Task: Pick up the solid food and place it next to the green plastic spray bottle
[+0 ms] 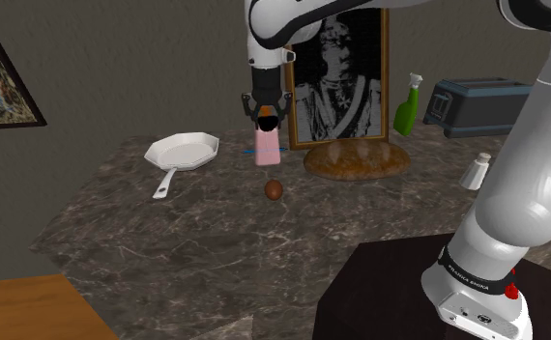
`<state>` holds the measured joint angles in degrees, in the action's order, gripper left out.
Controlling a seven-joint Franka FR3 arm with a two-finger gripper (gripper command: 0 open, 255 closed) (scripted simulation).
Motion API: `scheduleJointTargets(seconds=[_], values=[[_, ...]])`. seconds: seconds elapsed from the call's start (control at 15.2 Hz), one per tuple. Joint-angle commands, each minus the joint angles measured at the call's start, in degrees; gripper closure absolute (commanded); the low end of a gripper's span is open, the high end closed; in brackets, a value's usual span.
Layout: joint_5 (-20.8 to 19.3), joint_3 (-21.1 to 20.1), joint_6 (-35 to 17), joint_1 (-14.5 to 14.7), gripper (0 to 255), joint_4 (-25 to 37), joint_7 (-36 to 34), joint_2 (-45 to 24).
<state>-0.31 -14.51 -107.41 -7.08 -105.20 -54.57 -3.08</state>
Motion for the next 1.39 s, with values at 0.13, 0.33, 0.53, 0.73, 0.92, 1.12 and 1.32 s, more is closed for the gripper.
scheduleJointTargets(seconds=[0.13,0.33,0.53,0.73,0.92,1.12,1.32], values=[[0.09,-0.09,3.07,0.09,255,2.72,-0.15,0.33],[0.12,-0.09,5.36,0.09,255,4.92,-0.14,0.43],[0.11,-0.11,7.67,0.1,255,7.25,-0.16,0.41],[0.08,-0.12,10.02,0.13,255,9.75,-0.2,0.26],[0.01,-0.15,12.41,0.17,255,12.4,-0.26,-0.02],[-0.1,-0.19,14.85,0.22,255,15.24,-0.35,-0.43],[-0.24,-0.24,17.34,0.31,255,18.28,-0.46,-1.0]])
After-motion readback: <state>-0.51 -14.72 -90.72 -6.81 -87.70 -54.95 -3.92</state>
